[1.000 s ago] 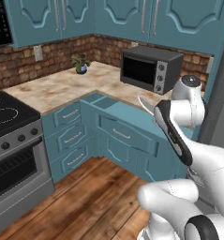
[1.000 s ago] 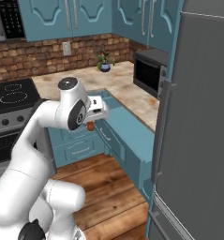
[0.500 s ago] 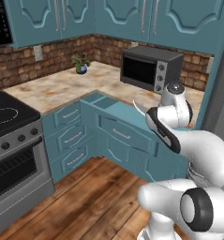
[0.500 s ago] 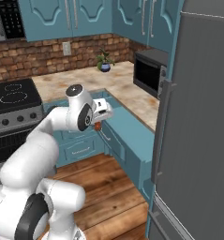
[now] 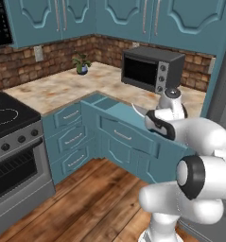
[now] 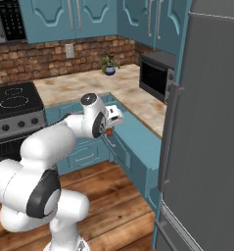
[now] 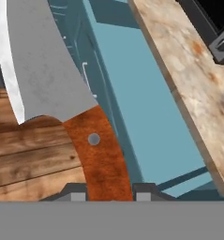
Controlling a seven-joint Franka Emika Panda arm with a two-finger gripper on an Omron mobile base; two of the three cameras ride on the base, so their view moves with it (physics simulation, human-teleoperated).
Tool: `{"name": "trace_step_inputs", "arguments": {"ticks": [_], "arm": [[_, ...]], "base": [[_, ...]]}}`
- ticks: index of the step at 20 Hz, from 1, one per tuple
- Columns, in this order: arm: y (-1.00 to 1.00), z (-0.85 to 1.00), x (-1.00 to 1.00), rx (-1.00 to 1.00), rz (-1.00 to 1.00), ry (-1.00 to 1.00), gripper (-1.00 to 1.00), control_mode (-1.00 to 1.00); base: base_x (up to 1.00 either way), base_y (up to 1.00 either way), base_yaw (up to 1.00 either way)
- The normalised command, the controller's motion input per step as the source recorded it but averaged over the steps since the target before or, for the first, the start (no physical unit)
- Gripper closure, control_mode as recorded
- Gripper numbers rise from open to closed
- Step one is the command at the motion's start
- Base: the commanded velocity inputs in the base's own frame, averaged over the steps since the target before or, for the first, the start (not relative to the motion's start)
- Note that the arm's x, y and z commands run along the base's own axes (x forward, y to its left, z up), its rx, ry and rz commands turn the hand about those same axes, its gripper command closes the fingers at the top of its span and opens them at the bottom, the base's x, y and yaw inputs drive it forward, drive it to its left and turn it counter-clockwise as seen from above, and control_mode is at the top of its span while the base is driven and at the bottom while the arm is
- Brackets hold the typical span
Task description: Pick up the metallic utensils from the counter and place them in the open drawer. Make sure not to pick up any wooden utensils.
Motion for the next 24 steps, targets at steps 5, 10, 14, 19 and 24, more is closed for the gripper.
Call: {"name": "trace_step_inputs", "arguments": {"ticks": [5, 10, 14, 19, 24], "arm": [[-0.11, -0.25, 0.58, 0.0, 0.07, 0.0, 1.0, -1.0], [-0.1, -0.44, 0.65, 0.0, 0.07, 0.04, 1.0, -1.0], [-0.08, -0.44, 0.61, 0.0, 0.07, 0.03, 1.0, -1.0], [-0.04, -0.32, 0.55, 0.0, 0.04, 0.0, 1.0, -1.0], [0.0, -0.38, 0.44, -0.02, 0.01, 0.0, 1.0, -1.0]], "base": [[0.0, 0.0, 0.0], [0.0, 0.0, 0.0], [0.0, 0.0, 0.0], [0.0, 0.0, 0.0], [0.0, 0.0, 0.0]]}}
